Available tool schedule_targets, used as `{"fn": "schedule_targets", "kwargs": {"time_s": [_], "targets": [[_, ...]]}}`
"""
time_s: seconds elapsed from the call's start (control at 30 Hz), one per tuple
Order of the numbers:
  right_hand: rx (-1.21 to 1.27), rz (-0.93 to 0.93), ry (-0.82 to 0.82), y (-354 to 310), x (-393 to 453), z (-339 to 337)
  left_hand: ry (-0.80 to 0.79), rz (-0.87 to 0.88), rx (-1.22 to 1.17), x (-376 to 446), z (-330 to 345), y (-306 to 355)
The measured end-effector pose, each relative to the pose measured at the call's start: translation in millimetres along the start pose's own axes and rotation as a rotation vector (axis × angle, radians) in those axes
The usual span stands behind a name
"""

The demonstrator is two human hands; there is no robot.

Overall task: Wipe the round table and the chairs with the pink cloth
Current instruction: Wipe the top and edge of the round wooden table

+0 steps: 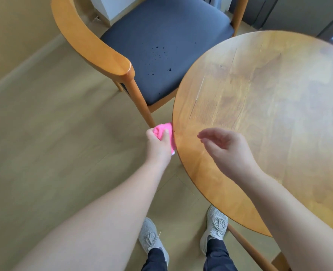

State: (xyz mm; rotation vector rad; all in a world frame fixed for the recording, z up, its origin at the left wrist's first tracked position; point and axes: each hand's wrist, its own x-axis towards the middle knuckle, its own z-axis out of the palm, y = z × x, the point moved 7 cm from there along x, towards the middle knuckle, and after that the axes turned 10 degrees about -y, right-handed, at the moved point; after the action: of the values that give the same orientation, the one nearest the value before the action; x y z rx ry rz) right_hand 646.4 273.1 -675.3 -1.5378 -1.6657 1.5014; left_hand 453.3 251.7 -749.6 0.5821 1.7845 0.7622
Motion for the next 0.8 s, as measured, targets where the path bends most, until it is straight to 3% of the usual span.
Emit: {"fn": "schedule_targets", "kwargs": {"time_s": [0.2,0.37,0.6,0.8], "targets": [[-0.037,0.022,0.037,25,-12,-29,0.055,-0.024,-0.073,-1,43,-9],[-0.026,0.048,0.049,35,-18,-45,0.167,-0.254,-0.168,-1,41,-17],[-0.080,0.047,-0.016,36,-12,-70,0.181,-0.137,0.062,7,53,14],[-0.212,-0.037,-0.057,31,-15,-112,0.178,-0.163,0.269,17,53,36]]}}
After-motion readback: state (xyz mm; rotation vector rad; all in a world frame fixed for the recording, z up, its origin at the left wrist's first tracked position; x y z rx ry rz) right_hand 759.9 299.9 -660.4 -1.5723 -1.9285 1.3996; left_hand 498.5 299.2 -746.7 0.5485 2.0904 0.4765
